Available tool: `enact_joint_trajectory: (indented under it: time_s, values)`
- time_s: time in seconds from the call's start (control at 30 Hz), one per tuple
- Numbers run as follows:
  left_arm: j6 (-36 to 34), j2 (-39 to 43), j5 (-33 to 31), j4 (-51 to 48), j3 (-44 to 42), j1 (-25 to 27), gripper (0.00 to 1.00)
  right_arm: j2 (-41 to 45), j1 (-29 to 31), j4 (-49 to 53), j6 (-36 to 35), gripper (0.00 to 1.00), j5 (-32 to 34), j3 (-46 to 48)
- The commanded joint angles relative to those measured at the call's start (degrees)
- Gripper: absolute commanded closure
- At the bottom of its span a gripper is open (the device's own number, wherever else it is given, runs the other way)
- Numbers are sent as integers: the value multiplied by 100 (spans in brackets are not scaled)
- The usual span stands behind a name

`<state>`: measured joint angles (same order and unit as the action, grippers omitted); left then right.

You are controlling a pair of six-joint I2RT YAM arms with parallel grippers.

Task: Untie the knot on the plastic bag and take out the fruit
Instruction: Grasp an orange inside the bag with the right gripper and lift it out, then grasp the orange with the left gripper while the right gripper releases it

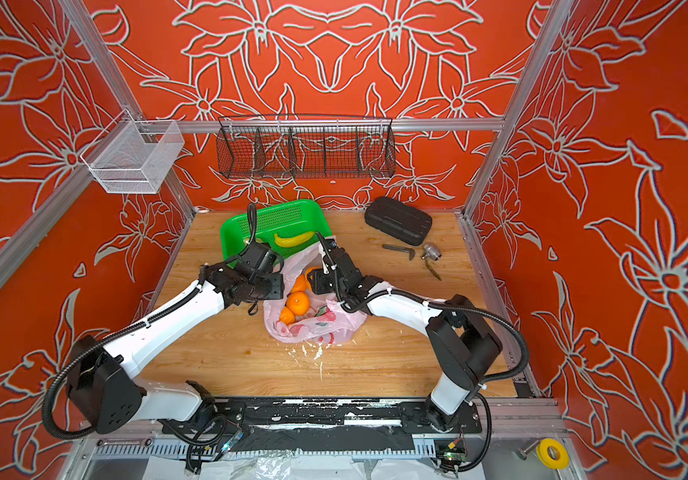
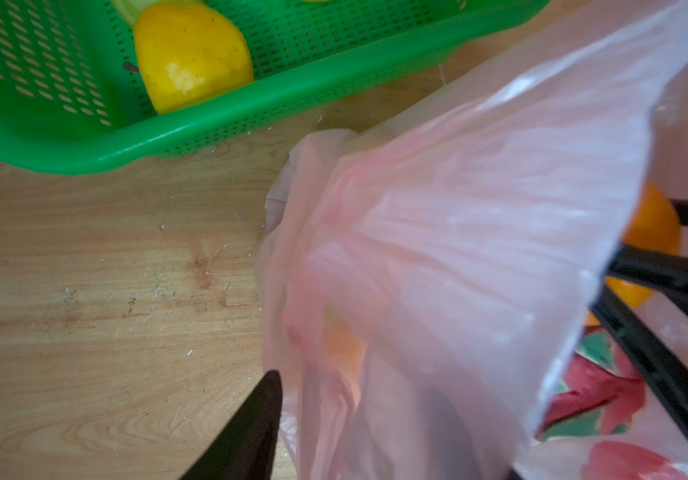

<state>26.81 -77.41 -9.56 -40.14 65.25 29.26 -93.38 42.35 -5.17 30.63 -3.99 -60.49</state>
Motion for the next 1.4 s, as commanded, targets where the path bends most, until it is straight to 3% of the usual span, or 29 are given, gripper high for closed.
enact_joint_trajectory:
  time_s: [0.0,0.27,0.53,0.87,1.23,1.37]
  values:
    - [-85,468,225,217,-168,-16,39,395,-22,-62,307,59,-255,129]
    - [-1300,1373,1109,1210,-522,-6,17,1279,-40,202,431,59,-472,151]
    - [-3357,2015,2672,3046,-1049,2,4,2121,-518,318,1057,57,-1266,108]
    - [-5388,1209,3342,4400,-892,96,3,2601,-873,-147,1858,56,-2273,220]
    - [-5821,628,3870,4639,-350,325,4,2650,-883,-198,2139,56,-2609,168]
    - [-5899,523,4005,4474,-185,387,12,2679,-886,-298,2210,56,-2679,194]
